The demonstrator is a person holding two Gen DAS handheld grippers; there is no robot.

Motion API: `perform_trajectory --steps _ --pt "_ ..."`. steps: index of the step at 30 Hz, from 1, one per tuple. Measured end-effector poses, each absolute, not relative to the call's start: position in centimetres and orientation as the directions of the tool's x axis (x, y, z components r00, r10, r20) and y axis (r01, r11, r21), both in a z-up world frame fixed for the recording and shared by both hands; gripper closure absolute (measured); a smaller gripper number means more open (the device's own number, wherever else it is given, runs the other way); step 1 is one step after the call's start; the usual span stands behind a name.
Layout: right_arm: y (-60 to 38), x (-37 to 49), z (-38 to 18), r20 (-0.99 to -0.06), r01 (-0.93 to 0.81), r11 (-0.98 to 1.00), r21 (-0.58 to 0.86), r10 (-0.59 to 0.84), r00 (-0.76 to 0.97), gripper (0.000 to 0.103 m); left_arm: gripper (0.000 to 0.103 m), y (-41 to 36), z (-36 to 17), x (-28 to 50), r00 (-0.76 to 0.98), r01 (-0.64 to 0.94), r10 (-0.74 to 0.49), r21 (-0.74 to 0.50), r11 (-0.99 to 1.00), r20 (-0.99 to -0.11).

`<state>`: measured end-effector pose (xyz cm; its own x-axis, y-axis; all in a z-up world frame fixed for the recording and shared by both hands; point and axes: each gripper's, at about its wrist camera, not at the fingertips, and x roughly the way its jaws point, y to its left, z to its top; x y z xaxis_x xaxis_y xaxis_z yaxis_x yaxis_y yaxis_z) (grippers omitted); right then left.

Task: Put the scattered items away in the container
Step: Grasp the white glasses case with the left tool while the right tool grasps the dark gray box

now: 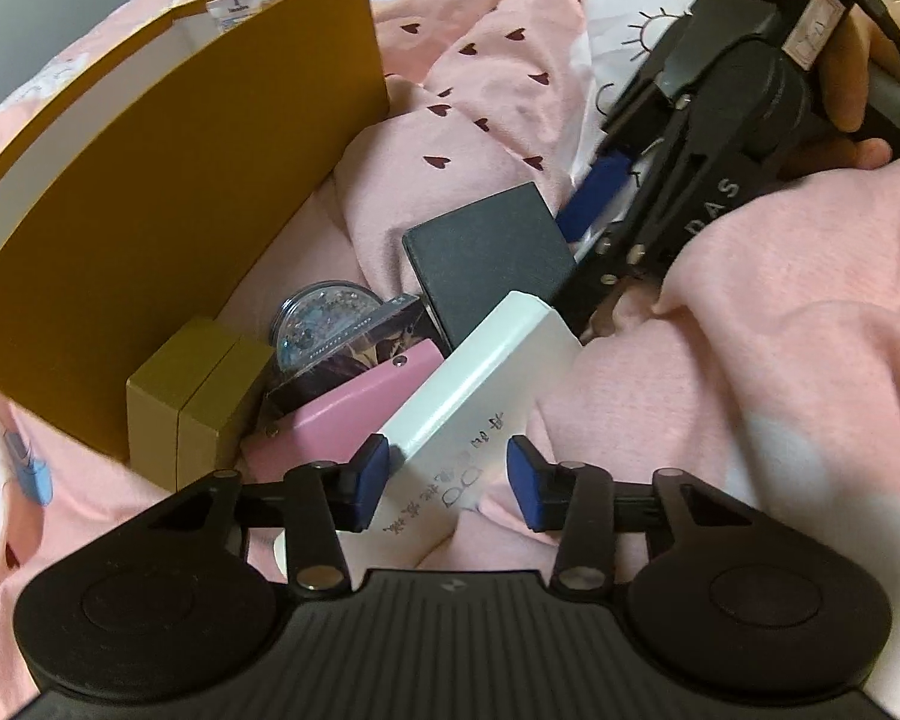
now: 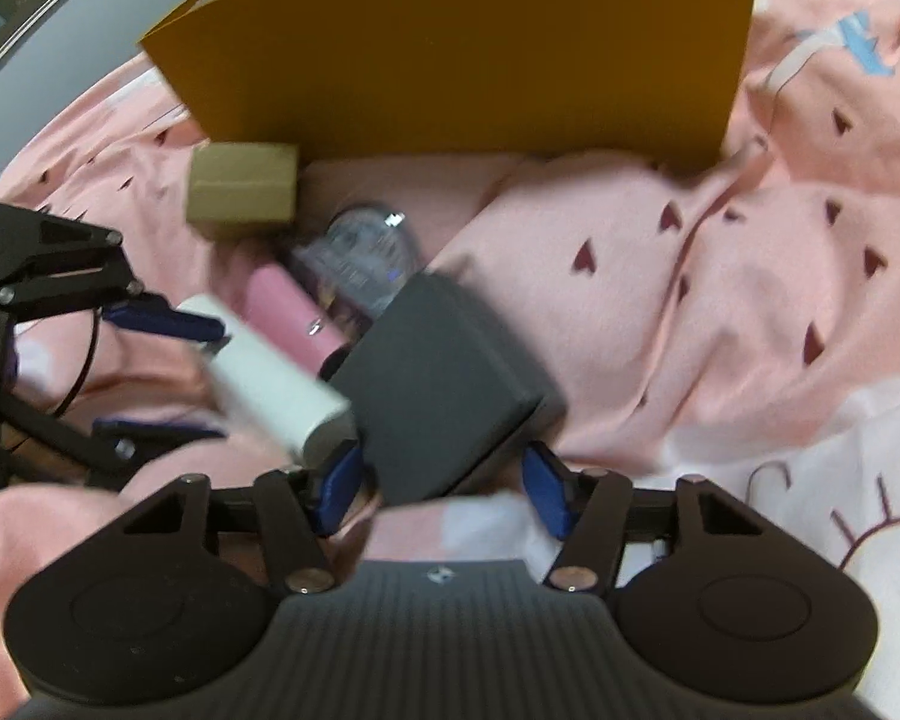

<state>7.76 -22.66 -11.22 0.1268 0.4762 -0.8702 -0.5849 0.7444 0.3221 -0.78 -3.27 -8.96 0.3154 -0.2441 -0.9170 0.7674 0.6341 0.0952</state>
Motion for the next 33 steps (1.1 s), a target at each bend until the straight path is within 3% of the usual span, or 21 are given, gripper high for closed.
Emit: perform_trajectory --steps 8,14,16,19,28,33 --pt "-21.8 6.9 -11.5 -0.875 -0.612 0.703 0.363 0.483 0.037 0.046 0.058 -3.0 -8.7 -2.2 0.419 0.630 -0.168 0.153 0.762 -0.892" --pt "-21.2 7.1 -12.2 -0.890 -0.613 0.702 0.364 0.456 -0.005 0.041 0.059 -3.0 -8.2 -2.9 0.409 0.604 -0.113 0.176 0.777 -0.905" --pt "-20.9 7.2 -12.4 -0.891 -0.621 0.689 0.374 0.452 -0.036 0.031 0.061 -2.9 -8.1 -2.7 0.352 0.610 -0.101 0.146 0.779 -0.931" --pt "-20.2 7.0 -12.5 -0.898 -0.646 0.668 0.369 0.435 -0.063 0.028 0.061 -2.3 -8.5 -1.9 0.267 0.582 -0.118 0.063 0.811 -0.956" --pt "-18.8 7.1 -14.2 -0.913 -0.662 0.665 0.346 0.400 -0.075 0.020 0.061 -0.6 -11.3 -0.2 0.135 0.455 -0.192 -0.111 0.883 -0.972" --pt "-18.2 7.3 -14.9 -0.915 -0.648 0.682 0.339 0.398 -0.061 0.024 0.063 -0.2 -12.3 0.6 0.153 0.392 -0.214 -0.140 0.909 -0.965"
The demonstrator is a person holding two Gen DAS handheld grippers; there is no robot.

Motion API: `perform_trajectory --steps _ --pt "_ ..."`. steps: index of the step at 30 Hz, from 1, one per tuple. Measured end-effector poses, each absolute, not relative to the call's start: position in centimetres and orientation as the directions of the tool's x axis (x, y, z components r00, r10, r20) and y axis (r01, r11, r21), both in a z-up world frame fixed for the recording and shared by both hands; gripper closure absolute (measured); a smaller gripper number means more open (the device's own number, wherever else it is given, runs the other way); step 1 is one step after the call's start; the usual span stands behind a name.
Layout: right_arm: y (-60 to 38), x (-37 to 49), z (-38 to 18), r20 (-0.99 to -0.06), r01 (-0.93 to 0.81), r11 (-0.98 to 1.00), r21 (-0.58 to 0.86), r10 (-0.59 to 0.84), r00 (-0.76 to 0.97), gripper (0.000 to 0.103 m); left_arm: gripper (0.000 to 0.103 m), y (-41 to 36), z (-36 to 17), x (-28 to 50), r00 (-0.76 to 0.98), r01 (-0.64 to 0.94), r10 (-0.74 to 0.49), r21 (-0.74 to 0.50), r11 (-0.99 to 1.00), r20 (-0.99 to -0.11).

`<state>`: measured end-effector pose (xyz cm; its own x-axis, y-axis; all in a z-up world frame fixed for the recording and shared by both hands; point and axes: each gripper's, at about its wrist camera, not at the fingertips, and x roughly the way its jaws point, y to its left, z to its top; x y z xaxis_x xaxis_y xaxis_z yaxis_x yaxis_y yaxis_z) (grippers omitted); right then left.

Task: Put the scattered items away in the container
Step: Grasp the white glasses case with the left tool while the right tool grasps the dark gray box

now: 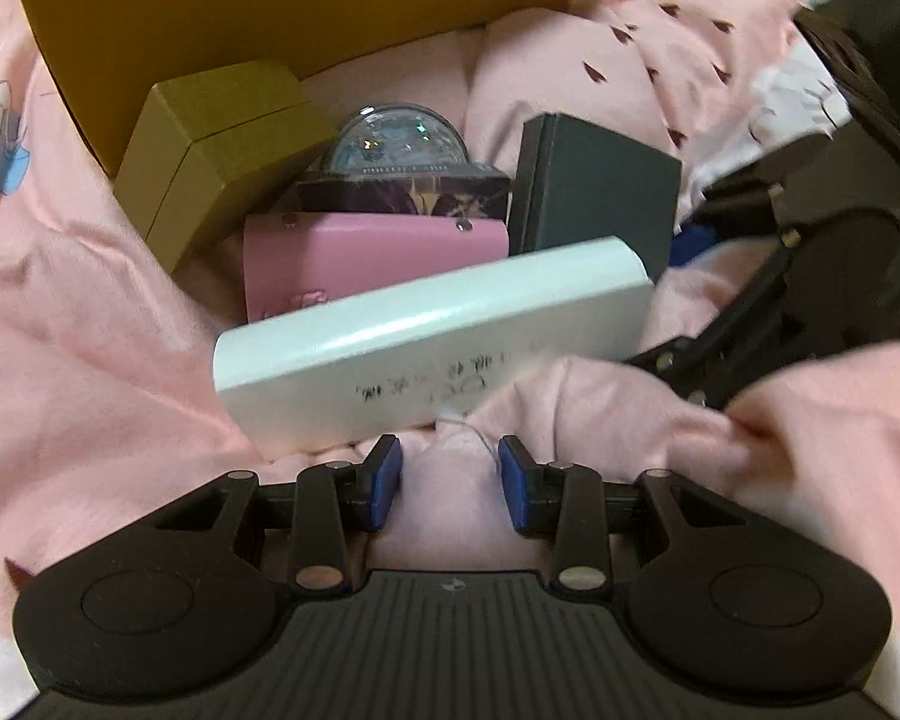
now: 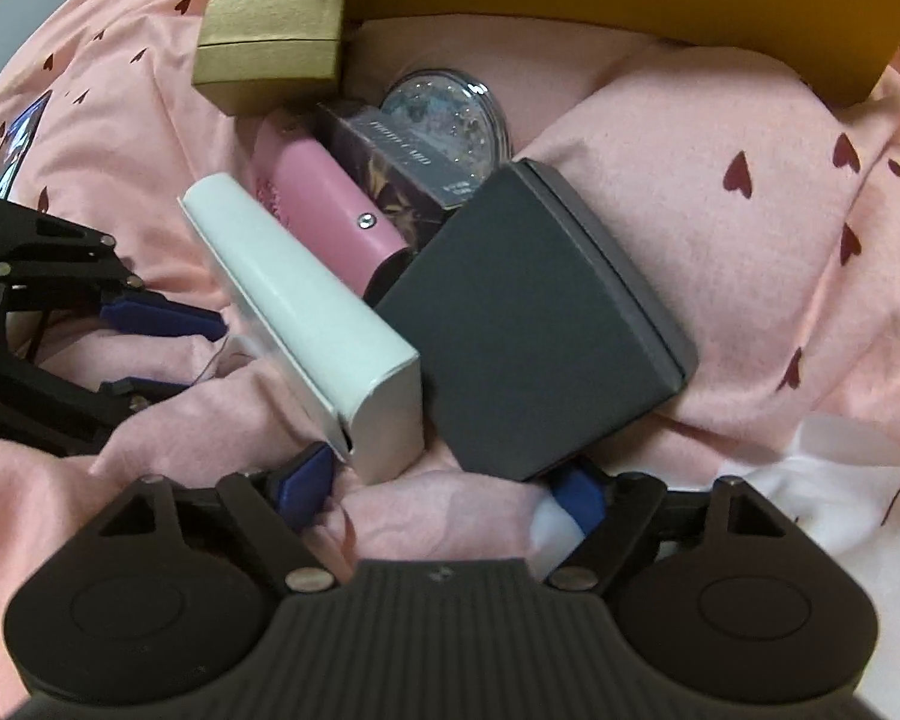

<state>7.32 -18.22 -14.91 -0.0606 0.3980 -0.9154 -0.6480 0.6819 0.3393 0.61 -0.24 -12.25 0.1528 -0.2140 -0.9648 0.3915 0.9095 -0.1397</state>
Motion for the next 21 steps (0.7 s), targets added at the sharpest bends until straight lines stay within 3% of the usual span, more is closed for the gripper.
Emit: perform_trajectory --steps 5,7,9,10,11,16,21 --pt "-18.9 6.9 -13.8 -0.907 -0.646 0.694 0.318 0.422 0.006 0.036 0.063 -0.3 -11.7 0.0 0.214 0.399 -0.234 -0.134 0.907 -0.948" --pt "-19.1 6.8 -13.1 -0.906 -0.652 0.699 0.293 0.422 0.045 0.052 0.064 -0.5 -11.1 -0.2 0.250 0.416 -0.244 -0.124 0.901 -0.937" --pt "-19.3 6.7 -12.4 -0.900 -0.655 0.706 0.268 0.426 0.091 0.058 0.064 -0.9 -10.6 -0.3 0.275 0.430 -0.255 -0.118 0.895 -0.927" --pt "-19.5 6.8 -12.0 -0.895 -0.655 0.712 0.253 0.429 0.120 0.070 0.065 -1.0 -10.5 -0.3 0.284 0.433 -0.261 -0.120 0.893 -0.922" --pt "-19.6 7.1 -11.5 -0.889 -0.651 0.721 0.239 0.432 0.153 0.073 0.064 -1.0 -10.4 -0.2 0.298 0.434 -0.265 -0.118 0.893 -0.917" --pt "-20.5 8.3 -8.6 -0.823 -0.627 0.734 0.262 0.509 0.253 0.075 0.067 -1.3 -8.9 -0.1 0.414 0.448 -0.323 -0.119 0.886 -0.851" --pt "-19.6 8.4 -7.8 -0.819 -0.624 0.750 0.218 0.489 0.301 0.074 0.075 -1.9 -7.8 0.5 0.492 0.443 -0.321 -0.085 0.892 -0.809"
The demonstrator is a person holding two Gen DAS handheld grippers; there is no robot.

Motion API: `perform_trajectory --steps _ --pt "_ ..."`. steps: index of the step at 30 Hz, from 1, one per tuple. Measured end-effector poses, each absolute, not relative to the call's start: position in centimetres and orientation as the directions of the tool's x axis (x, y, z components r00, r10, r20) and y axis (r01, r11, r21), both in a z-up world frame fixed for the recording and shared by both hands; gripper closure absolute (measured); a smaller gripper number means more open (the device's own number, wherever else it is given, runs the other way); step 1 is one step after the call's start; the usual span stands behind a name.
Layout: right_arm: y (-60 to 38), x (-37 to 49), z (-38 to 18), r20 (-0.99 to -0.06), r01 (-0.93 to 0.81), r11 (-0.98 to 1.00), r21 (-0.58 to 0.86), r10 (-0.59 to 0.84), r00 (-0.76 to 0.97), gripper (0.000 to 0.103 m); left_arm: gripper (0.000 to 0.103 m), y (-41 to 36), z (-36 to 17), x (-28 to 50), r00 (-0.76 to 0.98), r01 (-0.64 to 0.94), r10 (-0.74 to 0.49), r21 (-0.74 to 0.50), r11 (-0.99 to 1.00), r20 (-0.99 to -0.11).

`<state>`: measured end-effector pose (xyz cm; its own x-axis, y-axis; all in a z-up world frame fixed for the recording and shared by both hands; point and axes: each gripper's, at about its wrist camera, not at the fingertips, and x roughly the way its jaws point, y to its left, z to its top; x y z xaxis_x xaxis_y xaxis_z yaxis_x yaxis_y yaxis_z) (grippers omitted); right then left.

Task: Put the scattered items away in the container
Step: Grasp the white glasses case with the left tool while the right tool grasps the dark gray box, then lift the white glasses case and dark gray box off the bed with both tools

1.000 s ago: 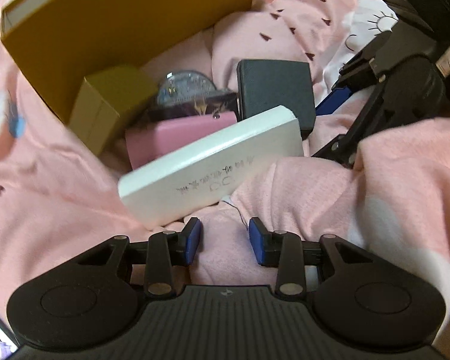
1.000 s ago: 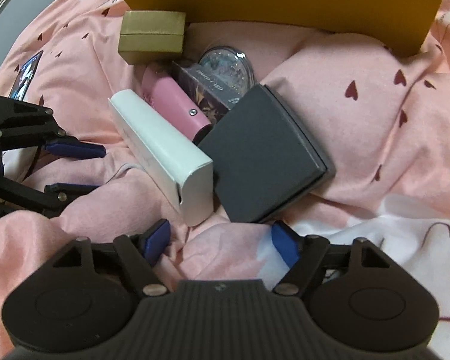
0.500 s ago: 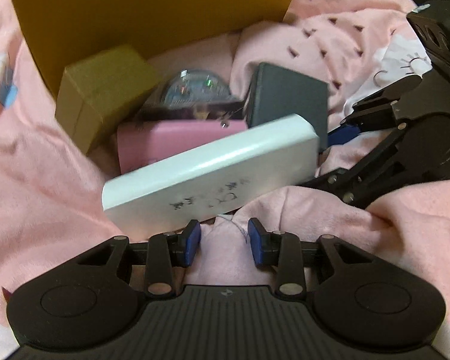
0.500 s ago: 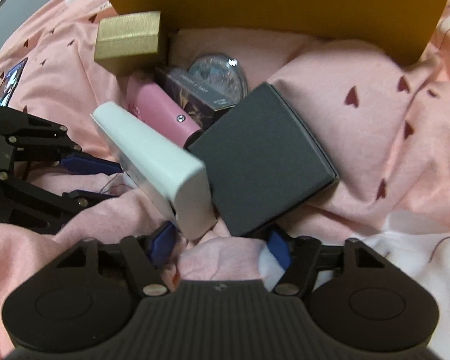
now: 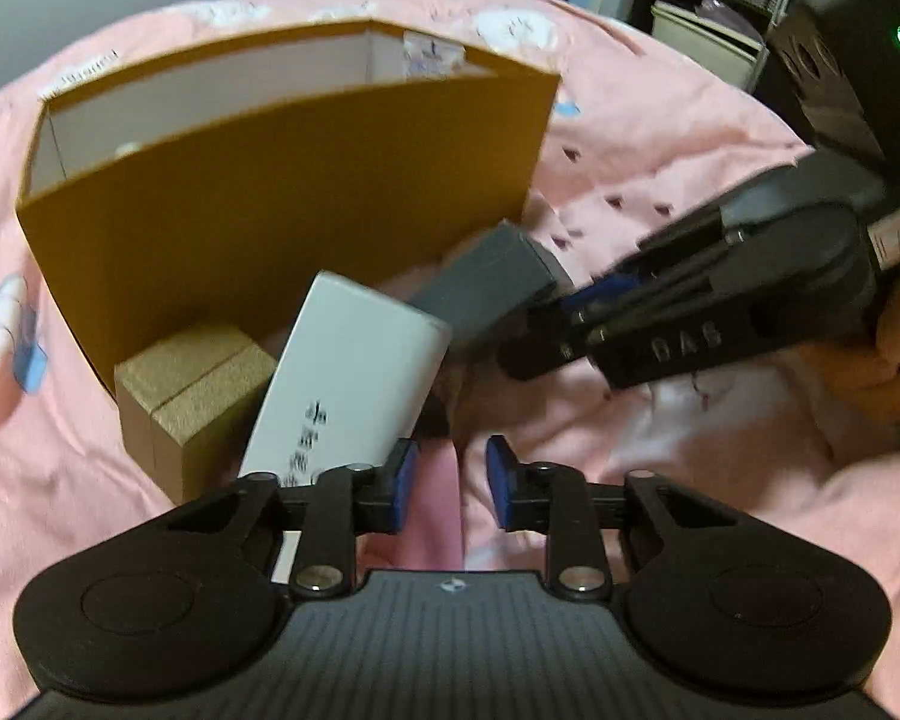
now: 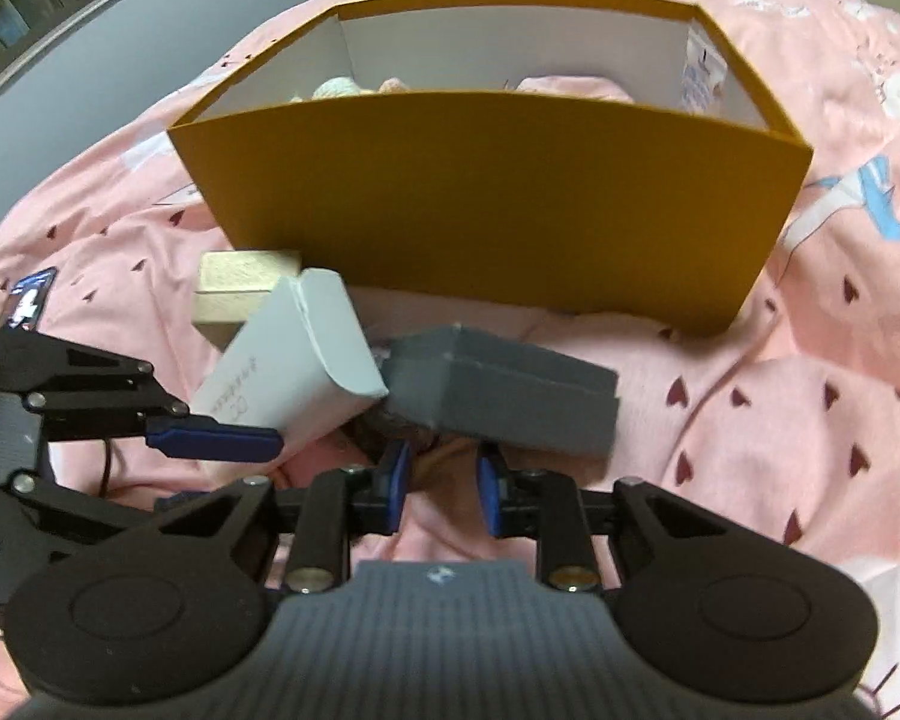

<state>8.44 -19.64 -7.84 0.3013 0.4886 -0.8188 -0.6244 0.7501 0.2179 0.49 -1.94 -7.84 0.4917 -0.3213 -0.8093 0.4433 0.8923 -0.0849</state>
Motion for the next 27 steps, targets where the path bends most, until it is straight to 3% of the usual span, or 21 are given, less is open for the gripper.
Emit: perform_trajectory --steps 3,7,10,13,17,20,22,27 --pt "-20.2 8.6 -7.7 -0.822 -0.612 0.767 0.192 0.467 0.327 0.066 0.075 -1.9 -7.5 0.7 0.538 0.423 -0.304 -0.059 0.904 -0.786" --pt "-21.6 9.2 -7.5 -0.816 -0.584 0.793 0.171 0.446 0.367 0.064 0.075 -1.4 -6.7 1.4 0.588 0.384 -0.298 -0.065 0.921 -0.752" --pt "-21.9 9.9 -7.5 -0.806 -0.553 0.810 0.197 0.455 0.379 0.063 0.075 -1.4 -6.4 2.2 0.647 0.325 -0.229 -0.008 0.946 -0.727" --pt "-21.4 9.9 -7.1 -0.791 -0.563 0.805 0.189 0.464 0.398 0.056 0.073 -0.7 -6.4 2.8 0.640 0.302 -0.238 -0.047 0.952 -0.731" --pt "-20.4 9.5 -6.9 -0.785 -0.597 0.790 0.137 0.454 0.421 0.050 0.065 -0.9 -6.2 1.9 0.637 0.319 -0.213 0.001 0.948 -0.741" --pt "-20.4 9.4 -6.8 -0.785 -0.607 0.785 0.128 0.454 0.422 0.049 0.046 -1.3 -6.1 0.9 0.632 0.349 -0.211 0.032 0.936 -0.746" --pt "-20.3 9.3 -6.5 -0.779 -0.621 0.776 0.112 0.456 0.430 0.044 0.046 -1.5 -6.0 0.2 0.627 0.377 -0.199 0.070 0.923 -0.753" --pt "-20.2 8.9 -6.0 -0.778 -0.652 0.757 0.030 0.427 0.461 0.043 0.042 -2.5 -6.6 -1.2 0.594 0.448 -0.145 0.175 0.877 -0.792"
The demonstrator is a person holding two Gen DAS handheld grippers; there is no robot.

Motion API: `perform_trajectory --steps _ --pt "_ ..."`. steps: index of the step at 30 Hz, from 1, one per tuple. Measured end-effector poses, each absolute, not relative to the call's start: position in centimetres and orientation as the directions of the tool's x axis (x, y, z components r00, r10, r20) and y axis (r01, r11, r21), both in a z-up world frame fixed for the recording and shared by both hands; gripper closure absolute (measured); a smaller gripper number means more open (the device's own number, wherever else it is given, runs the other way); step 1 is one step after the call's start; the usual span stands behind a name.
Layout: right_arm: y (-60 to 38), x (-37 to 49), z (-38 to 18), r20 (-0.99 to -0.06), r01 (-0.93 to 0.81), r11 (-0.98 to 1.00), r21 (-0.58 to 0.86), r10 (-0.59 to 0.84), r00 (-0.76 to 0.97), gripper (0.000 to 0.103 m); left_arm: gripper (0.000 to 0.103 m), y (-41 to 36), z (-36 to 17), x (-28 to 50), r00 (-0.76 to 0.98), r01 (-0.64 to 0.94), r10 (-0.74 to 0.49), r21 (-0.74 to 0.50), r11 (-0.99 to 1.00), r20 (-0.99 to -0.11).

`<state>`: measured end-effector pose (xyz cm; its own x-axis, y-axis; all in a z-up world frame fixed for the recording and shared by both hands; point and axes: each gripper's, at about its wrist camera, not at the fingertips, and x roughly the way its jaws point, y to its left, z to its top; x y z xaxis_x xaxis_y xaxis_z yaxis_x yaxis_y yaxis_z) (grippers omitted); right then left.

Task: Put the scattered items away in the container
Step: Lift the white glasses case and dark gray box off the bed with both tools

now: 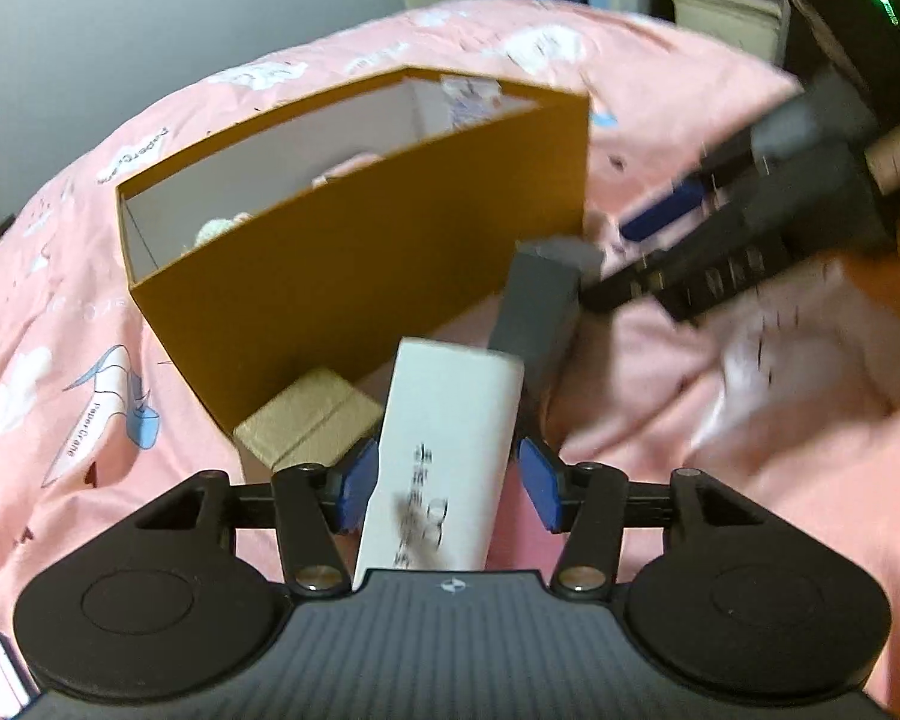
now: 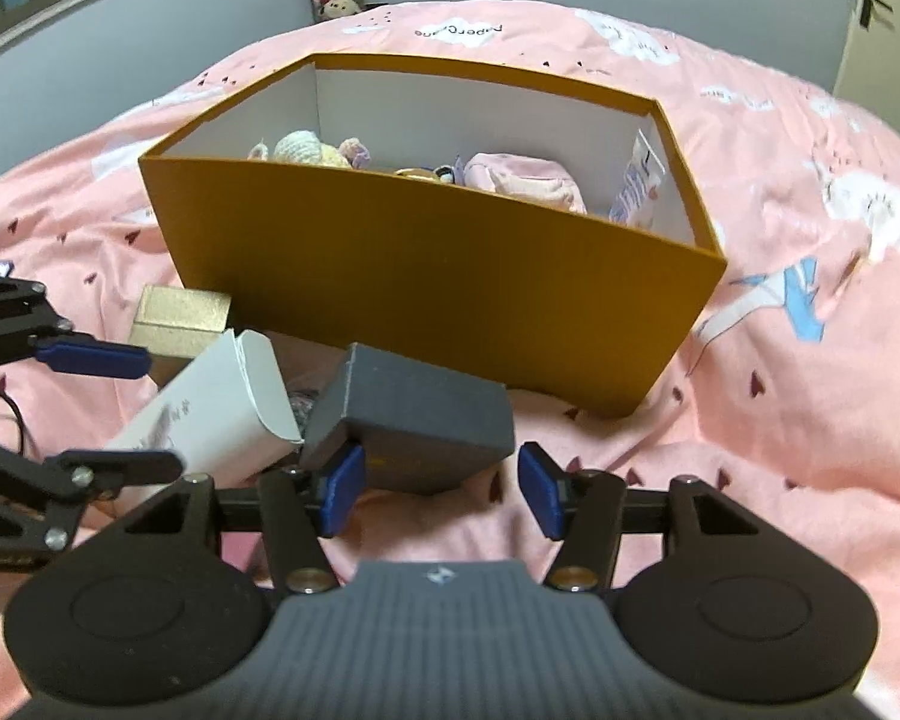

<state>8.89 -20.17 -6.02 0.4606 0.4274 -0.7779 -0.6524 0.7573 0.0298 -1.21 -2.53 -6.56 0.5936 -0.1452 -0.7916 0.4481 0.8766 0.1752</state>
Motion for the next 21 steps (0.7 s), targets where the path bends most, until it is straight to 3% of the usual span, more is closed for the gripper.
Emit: perform_trajectory --steps 8,16,21 --pt "-20.6 8.5 -6.2 -0.779 -0.655 0.754 0.046 0.438 0.449 0.044 0.042 -4.9 -9.3 -2.1 0.598 0.458 0.035 0.378 0.804 -0.800" --pt "-19.9 8.2 -5.9 -0.780 -0.695 0.719 0.015 0.443 0.442 0.044 0.038 -4.8 -10.8 -1.1 0.589 0.451 0.062 0.391 0.802 -0.806" --pt "-20.1 8.7 -5.3 -0.780 -0.681 0.726 0.093 0.478 0.403 0.043 0.033 -4.7 -11.5 -0.3 0.584 0.451 0.051 0.376 0.809 -0.810"
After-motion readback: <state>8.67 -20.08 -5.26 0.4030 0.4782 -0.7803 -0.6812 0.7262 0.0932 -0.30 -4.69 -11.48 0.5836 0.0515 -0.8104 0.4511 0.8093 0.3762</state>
